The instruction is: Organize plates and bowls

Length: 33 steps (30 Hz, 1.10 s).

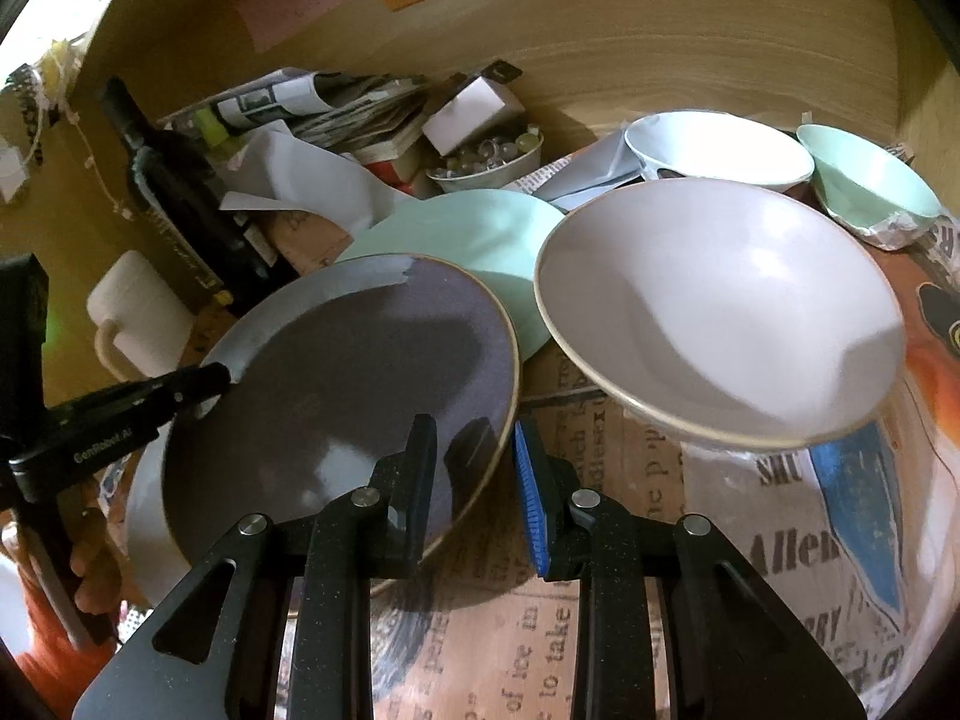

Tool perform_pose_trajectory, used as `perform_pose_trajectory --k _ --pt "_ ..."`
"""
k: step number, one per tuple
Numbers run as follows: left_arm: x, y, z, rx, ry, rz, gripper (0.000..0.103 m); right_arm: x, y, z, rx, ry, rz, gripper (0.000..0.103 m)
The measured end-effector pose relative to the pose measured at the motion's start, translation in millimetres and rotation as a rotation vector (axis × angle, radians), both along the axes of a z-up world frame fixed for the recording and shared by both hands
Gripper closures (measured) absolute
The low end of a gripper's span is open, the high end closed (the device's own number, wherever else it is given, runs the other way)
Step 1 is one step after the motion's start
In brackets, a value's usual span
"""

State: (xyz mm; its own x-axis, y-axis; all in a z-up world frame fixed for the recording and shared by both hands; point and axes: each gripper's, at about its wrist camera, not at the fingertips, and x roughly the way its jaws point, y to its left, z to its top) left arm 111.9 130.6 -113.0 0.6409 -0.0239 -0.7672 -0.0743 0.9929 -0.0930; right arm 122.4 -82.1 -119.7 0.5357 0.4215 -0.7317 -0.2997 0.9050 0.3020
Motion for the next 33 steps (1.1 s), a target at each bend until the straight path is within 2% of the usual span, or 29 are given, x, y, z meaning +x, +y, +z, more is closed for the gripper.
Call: perform_pose_trajectory --k 14,33 --pt "-39 -29 10 -0.039 -0.033 0.024 0.083 -33 -24 6 0.007 -0.018 -0.001 0.079" --pt "-74 -94 1 -0.025 -0.019 -0.010 0.083 -73 -79 4 0.007 -0.024 -0.034 0.079"
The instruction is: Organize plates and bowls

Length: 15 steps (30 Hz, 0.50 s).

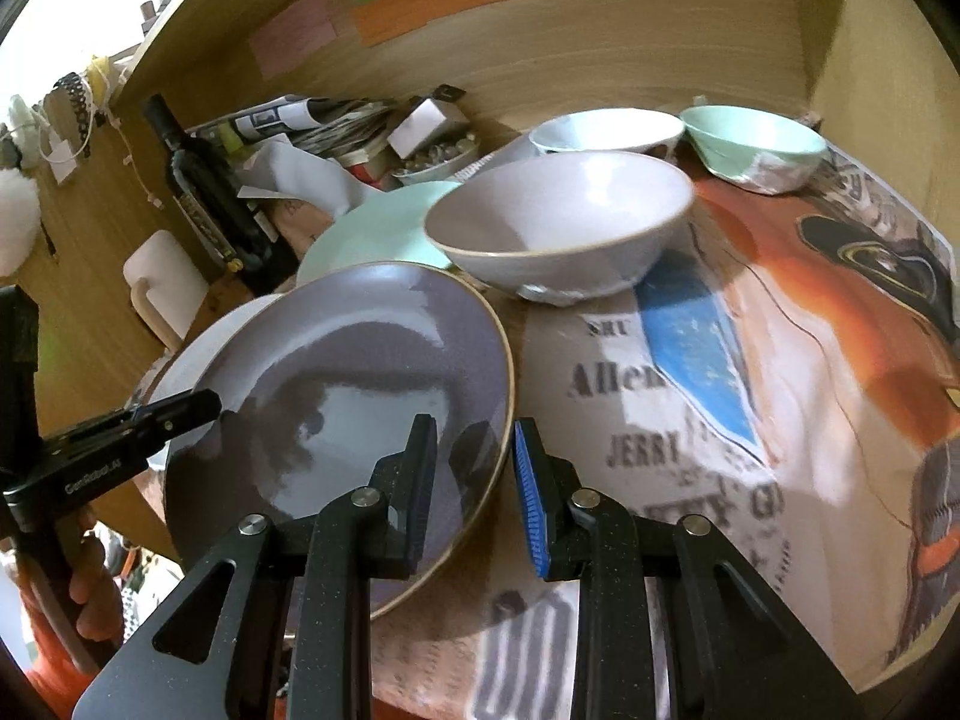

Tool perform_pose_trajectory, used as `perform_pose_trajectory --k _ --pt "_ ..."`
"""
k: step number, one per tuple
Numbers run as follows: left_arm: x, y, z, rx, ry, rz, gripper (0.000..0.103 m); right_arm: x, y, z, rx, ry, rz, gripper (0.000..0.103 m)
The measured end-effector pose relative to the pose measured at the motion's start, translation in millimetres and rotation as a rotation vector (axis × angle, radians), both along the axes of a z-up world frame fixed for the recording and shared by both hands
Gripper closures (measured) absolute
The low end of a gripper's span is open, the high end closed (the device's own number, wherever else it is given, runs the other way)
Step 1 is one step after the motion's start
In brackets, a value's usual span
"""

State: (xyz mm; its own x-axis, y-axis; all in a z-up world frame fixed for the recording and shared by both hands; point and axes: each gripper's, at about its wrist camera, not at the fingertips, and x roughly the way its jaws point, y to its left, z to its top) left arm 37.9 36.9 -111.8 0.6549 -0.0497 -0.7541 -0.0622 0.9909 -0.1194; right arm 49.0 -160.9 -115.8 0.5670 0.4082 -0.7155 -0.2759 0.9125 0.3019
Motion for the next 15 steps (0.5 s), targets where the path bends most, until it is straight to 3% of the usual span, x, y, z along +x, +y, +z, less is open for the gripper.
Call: perform_pose_trajectory --k 15 --pt "10 -31 -18 -0.004 0.059 -0.046 0.082 -2 -30 -6 -0.005 0.015 -0.042 0.079"
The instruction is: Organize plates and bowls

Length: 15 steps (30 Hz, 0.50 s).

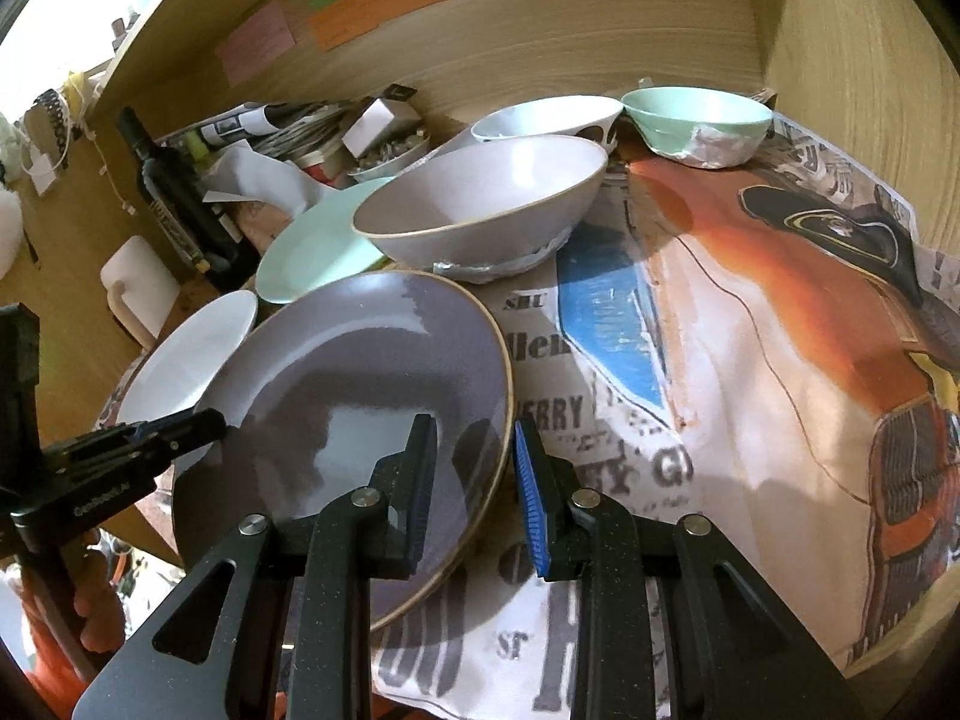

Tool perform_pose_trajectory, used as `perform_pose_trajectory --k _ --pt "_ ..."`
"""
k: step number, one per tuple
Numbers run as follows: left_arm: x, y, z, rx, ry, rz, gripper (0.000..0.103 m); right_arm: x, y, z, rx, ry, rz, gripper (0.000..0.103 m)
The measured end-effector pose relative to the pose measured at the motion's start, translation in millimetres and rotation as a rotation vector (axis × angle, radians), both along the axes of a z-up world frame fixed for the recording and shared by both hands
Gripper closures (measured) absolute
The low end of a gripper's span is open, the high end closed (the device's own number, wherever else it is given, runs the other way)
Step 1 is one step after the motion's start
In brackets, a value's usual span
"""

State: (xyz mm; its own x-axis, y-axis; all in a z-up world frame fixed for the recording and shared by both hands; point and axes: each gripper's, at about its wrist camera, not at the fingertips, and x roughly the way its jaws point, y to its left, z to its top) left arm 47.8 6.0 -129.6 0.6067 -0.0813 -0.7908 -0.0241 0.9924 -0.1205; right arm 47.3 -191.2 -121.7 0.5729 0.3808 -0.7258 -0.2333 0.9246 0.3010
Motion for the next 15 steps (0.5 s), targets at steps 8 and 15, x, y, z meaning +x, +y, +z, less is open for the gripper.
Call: perform_pose_trajectory --k 8,15 --pt "10 -3 0 0.011 0.004 0.006 0.082 6 -2 -2 0.003 0.004 -0.005 0.079" --pt "17 -5 2 0.020 -0.002 0.000 0.082 14 -5 -3 0.015 0.012 -0.017 0.079"
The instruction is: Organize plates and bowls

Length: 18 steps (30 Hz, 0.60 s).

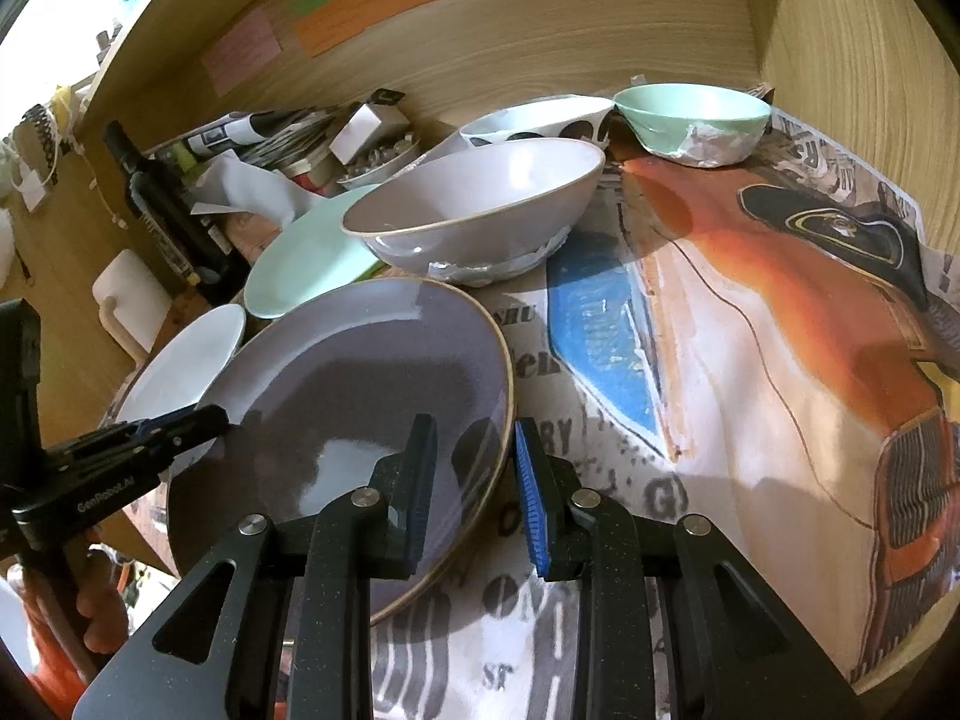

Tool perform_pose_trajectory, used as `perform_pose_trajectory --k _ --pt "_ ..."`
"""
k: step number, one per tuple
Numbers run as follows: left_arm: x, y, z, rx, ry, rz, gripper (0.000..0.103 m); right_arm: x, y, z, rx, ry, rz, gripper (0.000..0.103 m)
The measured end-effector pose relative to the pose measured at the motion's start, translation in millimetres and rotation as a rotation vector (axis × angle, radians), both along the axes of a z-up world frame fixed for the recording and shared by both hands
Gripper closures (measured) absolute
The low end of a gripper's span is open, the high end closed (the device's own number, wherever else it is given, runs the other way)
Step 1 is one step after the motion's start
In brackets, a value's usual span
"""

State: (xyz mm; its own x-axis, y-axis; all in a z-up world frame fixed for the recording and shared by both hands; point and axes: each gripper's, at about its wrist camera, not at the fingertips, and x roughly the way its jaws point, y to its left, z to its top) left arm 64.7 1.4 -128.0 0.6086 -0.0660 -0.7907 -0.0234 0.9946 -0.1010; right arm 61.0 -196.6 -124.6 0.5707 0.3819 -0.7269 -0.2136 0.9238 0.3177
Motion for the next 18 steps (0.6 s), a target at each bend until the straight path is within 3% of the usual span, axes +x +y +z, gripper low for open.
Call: perform_pose_trajectory --k 14,18 --pt "2.1 5.9 -5.2 -0.037 0.006 -0.038 0.082 4.3 0.2 -0.8 -0.006 -0.001 0.014 0.077" --pt "-3.7 6.3 3.3 -0.007 -0.035 -0.044 0.078 2.6 -0.2 5.4 -0.033 -0.025 -0.005 0.077"
